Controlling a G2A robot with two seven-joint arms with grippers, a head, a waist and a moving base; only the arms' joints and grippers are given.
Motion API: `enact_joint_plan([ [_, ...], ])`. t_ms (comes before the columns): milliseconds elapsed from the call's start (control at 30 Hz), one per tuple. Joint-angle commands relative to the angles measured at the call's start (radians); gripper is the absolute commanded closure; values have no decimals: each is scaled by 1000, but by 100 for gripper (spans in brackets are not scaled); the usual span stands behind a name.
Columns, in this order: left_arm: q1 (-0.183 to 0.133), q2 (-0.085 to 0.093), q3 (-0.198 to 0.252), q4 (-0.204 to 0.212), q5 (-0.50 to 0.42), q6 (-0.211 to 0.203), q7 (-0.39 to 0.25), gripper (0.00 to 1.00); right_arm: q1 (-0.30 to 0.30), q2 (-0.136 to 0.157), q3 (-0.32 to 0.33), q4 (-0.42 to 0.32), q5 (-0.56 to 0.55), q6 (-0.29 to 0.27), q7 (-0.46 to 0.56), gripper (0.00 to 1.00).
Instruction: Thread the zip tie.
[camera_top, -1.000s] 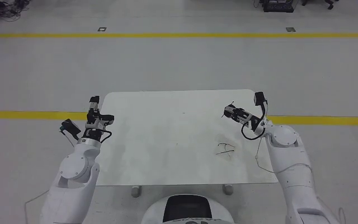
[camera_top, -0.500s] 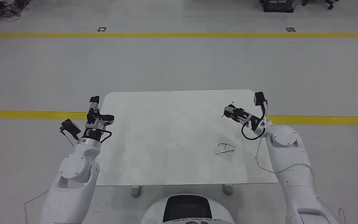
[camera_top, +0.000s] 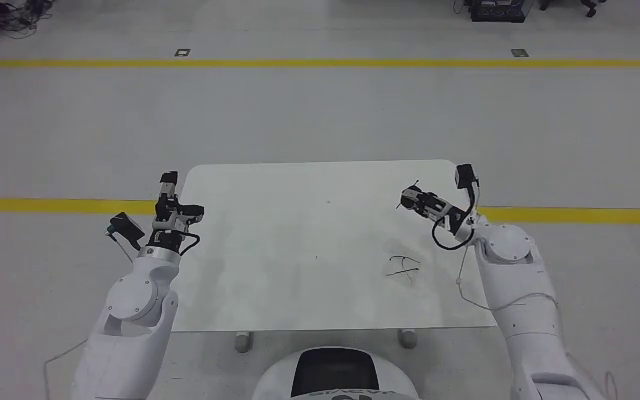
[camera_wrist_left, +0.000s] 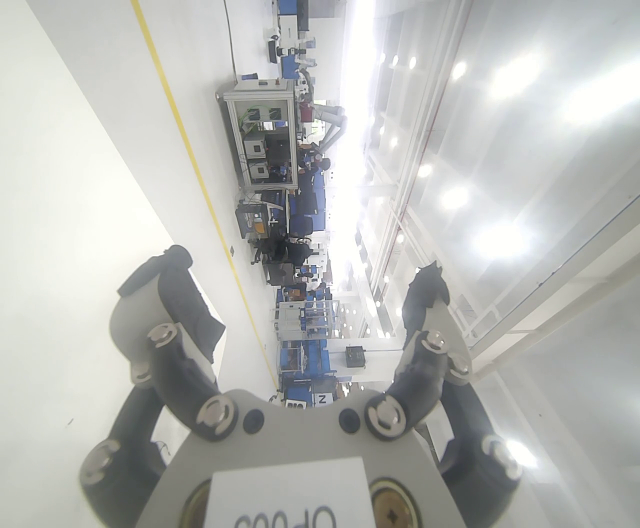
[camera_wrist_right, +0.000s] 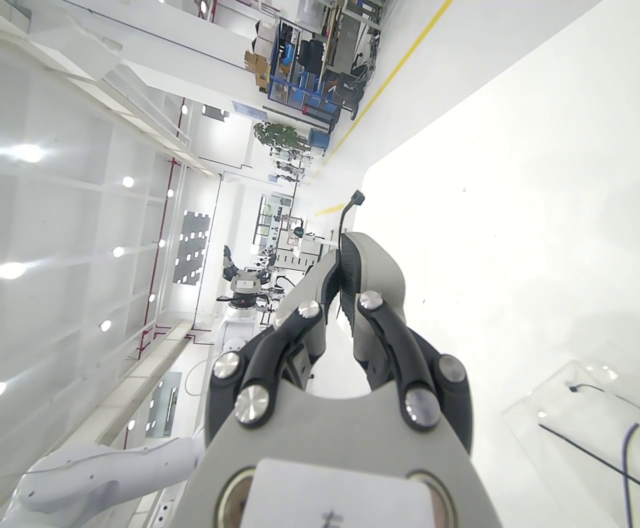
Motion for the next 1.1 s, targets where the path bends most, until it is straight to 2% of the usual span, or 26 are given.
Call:
enact_joint_plan([
  [0, 0, 0, 0, 0, 0, 0, 0, 0, -39, -2, 10, -43, 63, 0, -47, 100],
  [267, 0, 0, 0, 0, 0, 0, 0, 0, -230, -20, 42, -208, 207, 0, -186, 100],
  [400, 0, 0, 0, 0, 0, 0, 0, 0, -286, -39, 29, -251, 202, 0, -248, 100],
  [600, 0, 0, 0, 0, 0, 0, 0, 0, -309, -70, -23, -299, 184, 0, -299, 100],
  [1067, 0, 0, 0, 0, 0, 0, 0, 0, -309, -71, -27, -299, 184, 0, -297, 100],
])
